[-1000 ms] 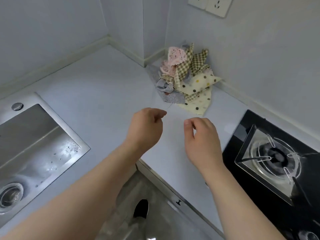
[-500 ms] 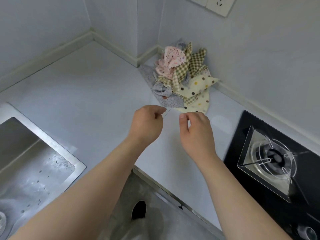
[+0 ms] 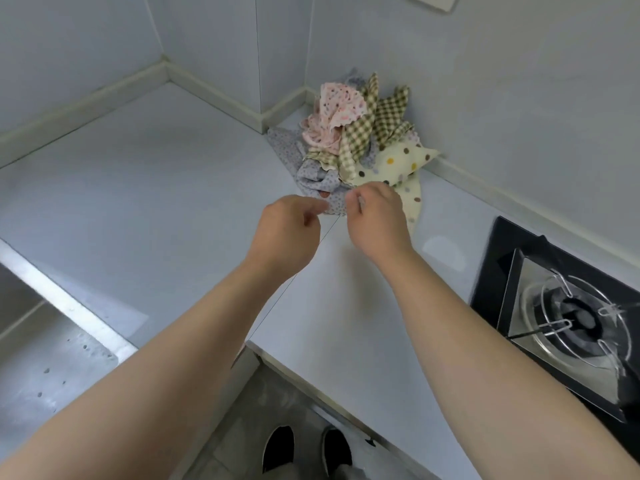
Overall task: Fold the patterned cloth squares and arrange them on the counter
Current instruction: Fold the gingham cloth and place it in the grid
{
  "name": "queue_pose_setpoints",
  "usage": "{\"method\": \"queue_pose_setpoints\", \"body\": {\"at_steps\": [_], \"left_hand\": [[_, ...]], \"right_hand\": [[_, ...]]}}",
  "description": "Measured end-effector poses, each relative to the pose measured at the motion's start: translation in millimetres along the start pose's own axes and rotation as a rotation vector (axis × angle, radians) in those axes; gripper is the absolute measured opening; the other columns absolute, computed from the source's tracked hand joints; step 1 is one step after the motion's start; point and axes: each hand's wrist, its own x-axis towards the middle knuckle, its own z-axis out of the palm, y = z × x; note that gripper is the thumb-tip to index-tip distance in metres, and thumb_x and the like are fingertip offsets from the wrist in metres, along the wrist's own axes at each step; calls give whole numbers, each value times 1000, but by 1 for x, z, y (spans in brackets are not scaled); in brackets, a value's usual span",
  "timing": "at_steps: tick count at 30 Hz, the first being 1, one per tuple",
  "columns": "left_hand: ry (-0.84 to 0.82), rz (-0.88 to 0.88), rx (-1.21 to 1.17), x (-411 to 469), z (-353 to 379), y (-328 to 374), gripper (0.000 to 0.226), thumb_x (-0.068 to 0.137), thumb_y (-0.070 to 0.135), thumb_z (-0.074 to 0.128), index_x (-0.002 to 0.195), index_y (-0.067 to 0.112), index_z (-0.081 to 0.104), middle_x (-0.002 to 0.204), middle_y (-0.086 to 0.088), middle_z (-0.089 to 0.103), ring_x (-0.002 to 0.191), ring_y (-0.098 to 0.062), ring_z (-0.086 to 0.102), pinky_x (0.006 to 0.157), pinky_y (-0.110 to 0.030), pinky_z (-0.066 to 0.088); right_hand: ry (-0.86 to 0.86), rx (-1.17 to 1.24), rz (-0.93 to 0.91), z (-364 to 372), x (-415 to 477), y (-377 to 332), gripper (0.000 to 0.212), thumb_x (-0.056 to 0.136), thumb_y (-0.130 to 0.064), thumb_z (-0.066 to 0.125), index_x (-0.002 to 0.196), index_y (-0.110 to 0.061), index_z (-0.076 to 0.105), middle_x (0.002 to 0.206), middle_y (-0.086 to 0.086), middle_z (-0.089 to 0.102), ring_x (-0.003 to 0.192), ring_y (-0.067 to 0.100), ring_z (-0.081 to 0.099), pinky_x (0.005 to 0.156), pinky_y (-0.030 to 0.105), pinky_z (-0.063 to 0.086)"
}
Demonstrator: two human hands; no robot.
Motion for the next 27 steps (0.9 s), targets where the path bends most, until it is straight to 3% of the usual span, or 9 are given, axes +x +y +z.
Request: {"method": "queue_pose_setpoints", "body": {"at_steps": [3,5,10,14,18,20,22,25,27], "left_hand": [[38,49,12,10,19,-20,38,94,3,52,115,23,76,111,7,73,104,-6,66,85,0,39],[74,68,-1,15,33,-33,40,92,0,51,112,23,77,105,7,73,98,-4,66,85,-3,42],[189,150,-1,15,52,-45,38,91,1,52,109,22,78,99,8,71,95,-4,64,77,5,37],[273,198,-73,-8,55,-34,37,91,2,53,108,22,78,96,11,73,87,5,64,71,3,40],[291,275,-151,-41,50,-5,38,91,9,54,123,20,70,110,13,69,83,14,60,66,-1,42],[284,311,-210,-62,44,12,42,91,17,62,133,21,59,120,13,63,94,6,61,69,-8,48],[282,345,-249,-82,38,25,57,87,31,72,138,23,48,129,12,56,106,-5,61,82,-26,57],[276,320,-244,-112,24,37,82,83,44,78,148,21,34,145,4,46,124,-18,54,97,-43,54],[278,312,-216,-130,17,38,83,86,44,76,151,20,31,147,0,47,127,-22,53,101,-46,51]], "right_hand": [[-125,-81,21,24,35,6,42,109,-42,26,139,-31,54,162,4,28,145,32,22,115,50,26],[-185,-120,7,38,52,11,45,109,-43,19,143,-35,47,168,-2,13,150,29,11,117,55,17],[-111,-98,-34,36,62,25,48,110,-35,17,139,-21,52,152,1,43,145,27,27,113,52,22],[156,349,-142,-19,43,-1,48,110,-41,26,137,-14,56,135,10,62,129,27,53,113,45,38],[280,465,-353,-74,-12,-31,44,109,-32,35,143,-10,55,147,4,56,137,19,48,117,35,35],[287,403,-378,-88,-45,-36,39,103,-12,39,136,-10,61,141,4,59,133,21,50,112,33,38],[295,398,-366,-102,-77,-41,52,94,0,39,137,-17,62,144,0,57,135,18,49,115,34,38],[353,381,-388,-122,-124,-49,62,86,8,40,138,-18,63,144,-1,58,134,16,51,114,36,42],[386,334,-409,-131,-155,-53,65,83,12,42,138,-16,62,140,1,60,130,15,54,112,31,43]]}}
